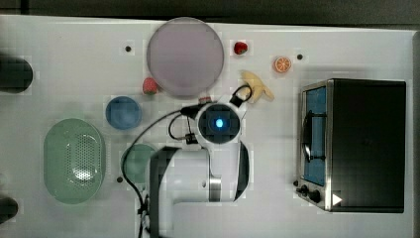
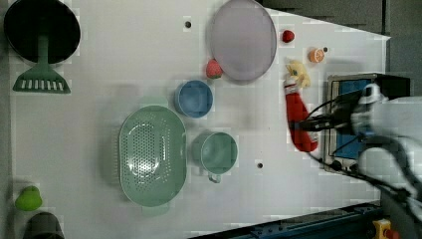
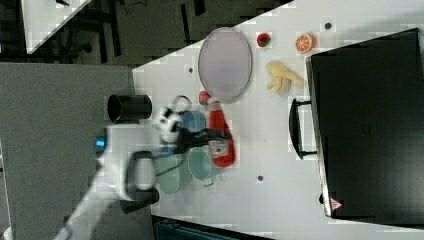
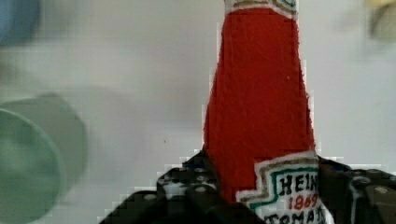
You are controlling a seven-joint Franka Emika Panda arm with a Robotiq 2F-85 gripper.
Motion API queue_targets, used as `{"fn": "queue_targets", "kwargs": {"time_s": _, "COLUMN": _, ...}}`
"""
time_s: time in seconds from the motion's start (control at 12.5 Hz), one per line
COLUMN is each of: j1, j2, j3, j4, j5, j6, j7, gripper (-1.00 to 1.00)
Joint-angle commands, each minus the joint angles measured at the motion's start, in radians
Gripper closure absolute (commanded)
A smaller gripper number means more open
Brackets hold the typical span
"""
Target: Pick Ketchup from the table and place it in strainer.
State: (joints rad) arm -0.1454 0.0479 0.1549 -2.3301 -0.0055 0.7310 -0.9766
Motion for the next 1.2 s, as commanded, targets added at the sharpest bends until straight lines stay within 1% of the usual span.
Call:
{"fn": "queue_targets", "kwargs": {"time_s": 0.08, "j1": 0.019, "j2": -0.099, "j3": 0.036, "j4": 0.143, "j5": 0.003, "j6": -0.224, "j7": 0.006, "gripper": -0.2}}
{"fn": "queue_targets", "kwargs": {"time_s": 0.24, "j1": 0.027, "j2": -0.119, "j3": 0.076, "j4": 0.219, "j5": 0.026, "j6": -0.35, "j7": 0.03, "gripper": -0.2}}
{"fn": "queue_targets", "kwargs": {"time_s": 0.4, "j1": 0.041, "j2": -0.119, "j3": 0.135, "j4": 0.269, "j5": 0.06, "j6": -0.405, "j7": 0.097, "gripper": -0.2}}
{"fn": "queue_targets", "kwargs": {"time_s": 0.48, "j1": 0.049, "j2": -0.119, "j3": 0.172, "j4": 0.278, "j5": 0.068, "j6": -0.407, "j7": 0.15, "gripper": -0.2}}
{"fn": "queue_targets", "kwargs": {"time_s": 0.88, "j1": 0.088, "j2": -0.087, "j3": 0.388, "j4": 0.279, "j5": 0.076, "j6": -0.38, "j7": 0.551, "gripper": -0.2}}
{"fn": "queue_targets", "kwargs": {"time_s": 1.2, "j1": 0.104, "j2": 0.016, "j3": 0.553, "j4": 0.265, "j5": 0.075, "j6": -0.217, "j7": 0.846, "gripper": -0.2}}
